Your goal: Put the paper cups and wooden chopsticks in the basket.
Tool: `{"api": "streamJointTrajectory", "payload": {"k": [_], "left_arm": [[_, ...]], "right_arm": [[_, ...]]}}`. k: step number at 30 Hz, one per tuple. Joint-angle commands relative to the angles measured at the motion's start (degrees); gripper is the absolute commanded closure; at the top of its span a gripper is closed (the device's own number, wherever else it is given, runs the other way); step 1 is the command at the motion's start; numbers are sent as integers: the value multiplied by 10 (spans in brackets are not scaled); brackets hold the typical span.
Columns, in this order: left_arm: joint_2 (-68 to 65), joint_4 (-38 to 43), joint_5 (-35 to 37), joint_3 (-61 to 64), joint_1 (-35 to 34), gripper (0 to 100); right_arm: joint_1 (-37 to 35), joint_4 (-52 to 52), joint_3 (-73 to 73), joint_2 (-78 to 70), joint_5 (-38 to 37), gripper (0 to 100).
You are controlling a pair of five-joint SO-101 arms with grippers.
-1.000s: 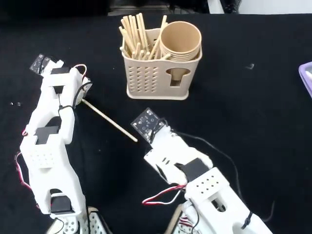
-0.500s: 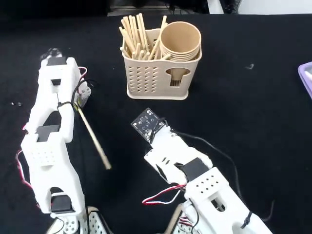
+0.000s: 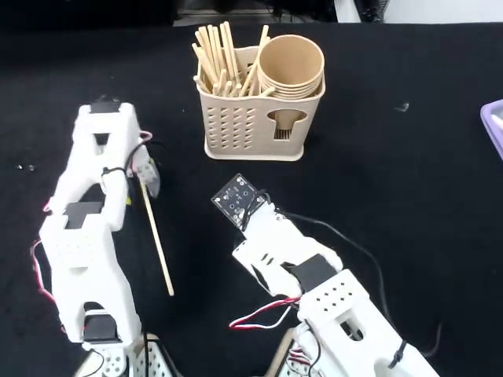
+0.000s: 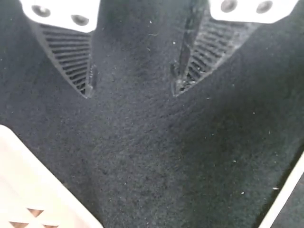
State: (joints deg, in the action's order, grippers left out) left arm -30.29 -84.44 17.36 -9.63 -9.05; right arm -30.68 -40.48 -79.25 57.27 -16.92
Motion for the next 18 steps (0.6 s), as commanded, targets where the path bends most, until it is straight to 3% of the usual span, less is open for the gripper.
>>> {"api": "streamJointTrajectory", "payload": {"k": [1, 9, 18], "left_arm": [[25, -24, -8, 58, 45, 830], [26, 58, -7, 124, 50, 978], [85, 56, -8, 128, 48, 970]], "right_arm": [[-7, 11, 5, 15, 4, 747], [-7, 11, 5, 15, 4, 747], [-7, 11, 4, 15, 4, 747]]}}
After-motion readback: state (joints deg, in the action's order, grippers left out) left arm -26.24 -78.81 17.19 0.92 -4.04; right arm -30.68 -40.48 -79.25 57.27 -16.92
